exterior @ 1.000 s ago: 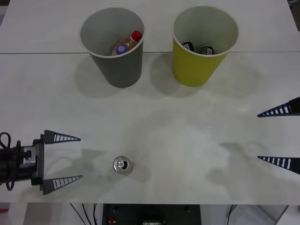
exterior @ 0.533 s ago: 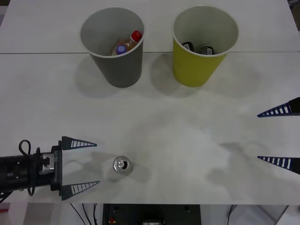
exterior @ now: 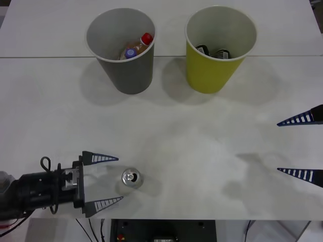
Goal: Put the can into the green bin and the plastic bottle into the gray bin
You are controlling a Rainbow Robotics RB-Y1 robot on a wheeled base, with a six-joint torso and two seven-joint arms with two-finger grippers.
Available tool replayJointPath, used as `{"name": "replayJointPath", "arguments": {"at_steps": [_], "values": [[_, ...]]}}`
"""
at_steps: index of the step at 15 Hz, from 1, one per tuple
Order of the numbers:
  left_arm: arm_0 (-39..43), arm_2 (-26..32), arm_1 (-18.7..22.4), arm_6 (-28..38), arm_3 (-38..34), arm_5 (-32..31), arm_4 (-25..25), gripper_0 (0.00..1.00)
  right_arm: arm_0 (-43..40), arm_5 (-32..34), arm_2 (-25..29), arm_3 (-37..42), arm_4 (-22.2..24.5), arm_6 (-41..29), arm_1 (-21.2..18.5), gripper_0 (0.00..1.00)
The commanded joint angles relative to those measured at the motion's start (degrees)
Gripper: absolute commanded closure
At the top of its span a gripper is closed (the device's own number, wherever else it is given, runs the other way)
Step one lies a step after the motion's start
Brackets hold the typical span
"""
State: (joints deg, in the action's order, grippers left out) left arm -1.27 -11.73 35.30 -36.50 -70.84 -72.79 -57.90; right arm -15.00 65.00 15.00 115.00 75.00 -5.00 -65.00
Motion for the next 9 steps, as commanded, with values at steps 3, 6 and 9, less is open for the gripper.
{"name": "replayJointPath", "arguments": {"at_steps": [3,6,9], "values": [[-0.7,-0.6,-3.4,-1.6,1.4,0.9,-1.4,0.00,0.0,0.0,0.0,0.0,0.0,0.0,0.0,0.00],[-0.9,-0.5,-5.0,-1.7,1.4,1.7,-2.7,0.00,0.0,0.0,0.0,0.0,0.0,0.0,0.0,0.00],[-1.2,-0.6,-6.7,-1.6,1.4,2.5,-4.0,0.00,0.0,0.0,0.0,0.0,0.0,0.0,0.0,0.00]]}}
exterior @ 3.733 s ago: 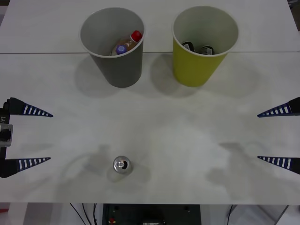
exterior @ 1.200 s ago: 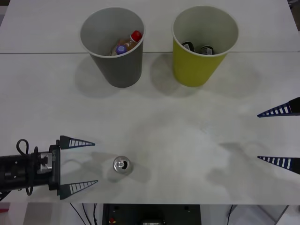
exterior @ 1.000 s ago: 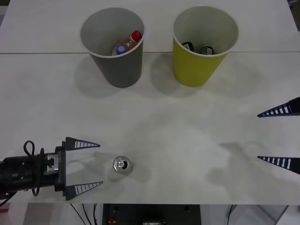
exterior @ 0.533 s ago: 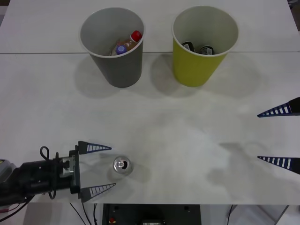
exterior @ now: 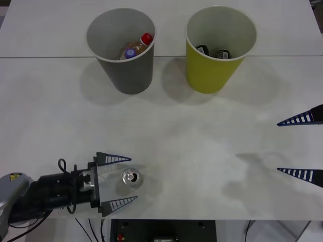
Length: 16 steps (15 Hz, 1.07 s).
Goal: Put the can into the green bin and the plastic bottle into the gray bin
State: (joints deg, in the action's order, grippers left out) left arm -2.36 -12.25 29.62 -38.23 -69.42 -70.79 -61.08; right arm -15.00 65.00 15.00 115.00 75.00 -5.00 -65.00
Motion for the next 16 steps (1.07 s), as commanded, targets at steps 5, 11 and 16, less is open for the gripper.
{"name": "replayJointPath", "arguments": {"at_steps": [5,11,16], "values": [[-1.9,-0.2,-3.1,-0.3,2.1,1.1,-1.6,0.00,0.0,0.0,0.0,0.0,0.0,0.0,0.0,0.00],[-2.2,-0.5,-3.6,0.3,2.4,1.1,-2.2,0.98,0.0,0.0,0.0,0.0,0.0,0.0,0.0,0.00],[-2.4,-0.5,-3.7,0.6,2.4,1.1,-2.4,1.00,0.0,0.0,0.0,0.0,0.0,0.0,0.0,0.00]]}}
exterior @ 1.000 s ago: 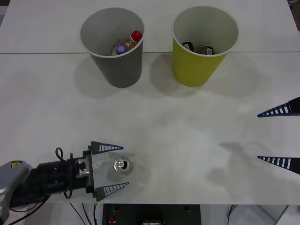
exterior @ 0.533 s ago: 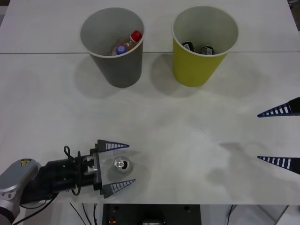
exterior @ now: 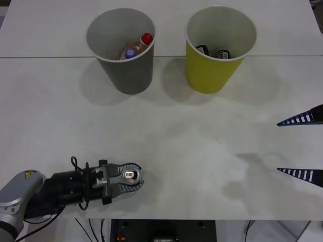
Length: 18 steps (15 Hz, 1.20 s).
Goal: Put the can into the green bin and the plastic bottle into the gray bin
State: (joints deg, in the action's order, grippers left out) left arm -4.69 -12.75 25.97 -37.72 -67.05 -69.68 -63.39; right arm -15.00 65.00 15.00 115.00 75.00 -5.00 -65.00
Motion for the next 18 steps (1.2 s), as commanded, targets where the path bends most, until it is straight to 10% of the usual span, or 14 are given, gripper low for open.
{"name": "replayJointPath", "arguments": {"at_steps": [1,9,18], "values": [[-0.1,0.0,0.0,0.3,0.0,0.0,0.0,1.00,0.0,0.0,0.0,0.0,0.0,0.0,0.0,0.00],[-2.0,1.0,4.4,16.6,-6.9,4.6,-3.7,1.00,0.0,0.0,0.0,0.0,0.0,0.0,0.0,0.00],[-3.4,2.7,15.9,63.5,-39.4,7.4,-36.5,1.00,0.0,0.0,0.0,0.0,0.0,0.0,0.0,0.00]]}}
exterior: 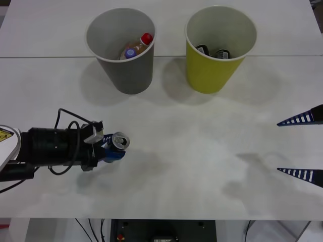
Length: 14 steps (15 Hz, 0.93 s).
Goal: Put the can into the green bin and the plastic bottle into the gray bin
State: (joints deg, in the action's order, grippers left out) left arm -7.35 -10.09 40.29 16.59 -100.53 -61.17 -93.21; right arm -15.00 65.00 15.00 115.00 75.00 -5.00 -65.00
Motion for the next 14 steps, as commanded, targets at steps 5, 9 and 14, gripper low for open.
{"name": "replayJointPath", "arguments": {"at_steps": [5,9,14], "values": [[-6.8,0.1,3.8,31.8,-19.3,-10.6,-17.9,0.99,0.0,0.0,0.0,0.0,0.0,0.0,0.0,0.00],[-16.1,-2.5,3.9,44.3,-22.7,-16.3,-19.2,0.99,0.0,0.0,0.0,0.0,0.0,0.0,0.0,0.00],[-34.3,-10.8,1.7,55.9,-21.0,-22.6,-20.4,0.99,0.0,0.0,0.0,0.0,0.0,0.0,0.0,0.00]]}}
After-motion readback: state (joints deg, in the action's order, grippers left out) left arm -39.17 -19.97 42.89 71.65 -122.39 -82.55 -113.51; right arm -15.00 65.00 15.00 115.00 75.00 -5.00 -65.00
